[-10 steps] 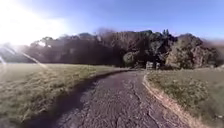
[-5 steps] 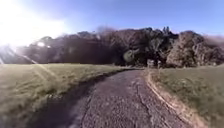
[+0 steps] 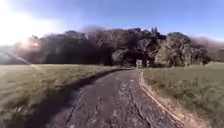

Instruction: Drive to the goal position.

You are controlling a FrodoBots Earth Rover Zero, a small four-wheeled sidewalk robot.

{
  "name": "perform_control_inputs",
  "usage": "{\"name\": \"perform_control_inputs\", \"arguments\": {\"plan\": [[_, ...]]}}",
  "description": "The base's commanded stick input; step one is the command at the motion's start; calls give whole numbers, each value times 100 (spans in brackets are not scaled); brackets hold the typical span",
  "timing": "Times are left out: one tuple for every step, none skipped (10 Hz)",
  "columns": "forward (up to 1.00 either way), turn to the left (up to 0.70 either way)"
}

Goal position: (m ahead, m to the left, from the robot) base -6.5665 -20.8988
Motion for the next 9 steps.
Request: {"name": "perform_control_inputs", "arguments": {"plan": [[85, 0], [85, 0], [85, 0], [85, 0], [85, 0], [85, 0], [85, 0], [85, 0], [85, -9]]}}
